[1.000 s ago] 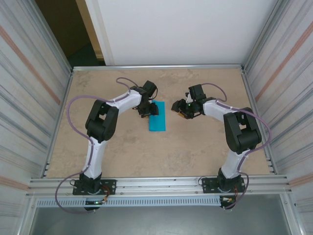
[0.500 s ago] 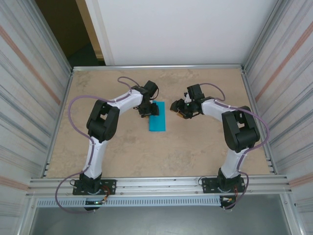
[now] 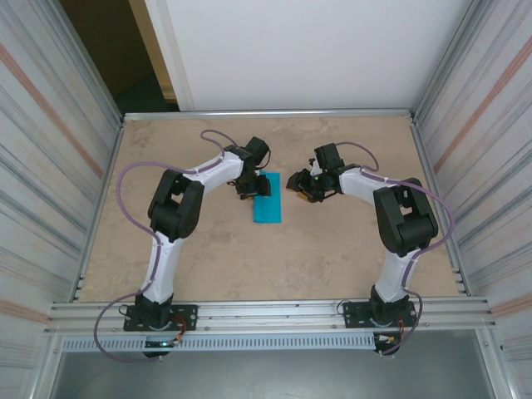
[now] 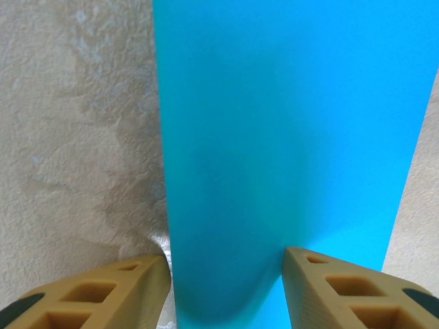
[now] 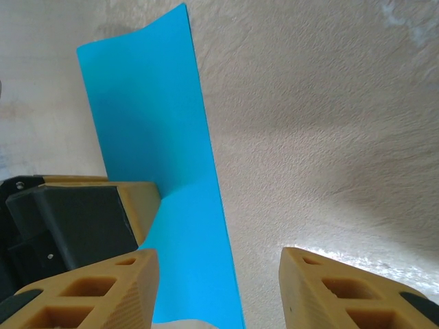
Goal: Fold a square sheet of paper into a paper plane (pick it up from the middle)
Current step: Hold the square sheet of paper at the center of the table.
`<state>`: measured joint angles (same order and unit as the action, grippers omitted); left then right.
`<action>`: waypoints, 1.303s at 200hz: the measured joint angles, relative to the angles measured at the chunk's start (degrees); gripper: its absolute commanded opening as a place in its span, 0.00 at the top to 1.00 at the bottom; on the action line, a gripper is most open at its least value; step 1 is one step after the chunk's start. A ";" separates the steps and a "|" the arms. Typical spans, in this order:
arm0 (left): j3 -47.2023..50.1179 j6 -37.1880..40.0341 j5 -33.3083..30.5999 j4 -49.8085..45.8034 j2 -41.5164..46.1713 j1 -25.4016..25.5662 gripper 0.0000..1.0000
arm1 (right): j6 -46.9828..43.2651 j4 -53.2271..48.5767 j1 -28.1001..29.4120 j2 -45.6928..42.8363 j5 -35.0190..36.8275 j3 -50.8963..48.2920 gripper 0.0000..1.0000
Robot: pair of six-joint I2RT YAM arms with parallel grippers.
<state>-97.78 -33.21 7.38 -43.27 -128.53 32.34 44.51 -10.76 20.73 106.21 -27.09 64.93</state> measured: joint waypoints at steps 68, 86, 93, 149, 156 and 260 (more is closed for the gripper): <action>0.00 -0.63 -0.02 0.02 -0.07 0.00 0.49 | 0.04 0.57 0.61 1.42 -2.62 0.22 0.60; 0.00 -0.98 -0.02 0.02 -0.07 0.00 0.49 | 0.02 0.87 0.98 2.27 -4.00 0.66 0.66; 0.00 -1.14 -0.02 0.02 -0.09 0.00 0.49 | -0.02 0.94 1.16 2.69 -4.48 1.03 0.68; 0.00 -1.51 -0.02 0.04 -0.11 0.00 0.49 | 0.00 1.77 2.32 6.08 -7.08 4.04 0.84; 0.00 -1.51 -0.02 0.04 -0.11 0.00 0.49 | 0.02 1.75 2.34 6.67 -7.39 4.42 0.86; 0.02 -1.49 -0.02 0.04 -0.11 0.00 0.49 | -0.02 2.12 3.69 12.44 -9.84 6.91 0.99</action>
<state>-97.76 -34.70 7.35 -43.22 -128.64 32.34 44.49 -8.64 24.43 118.65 -36.93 71.83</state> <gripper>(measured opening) 0.508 0.062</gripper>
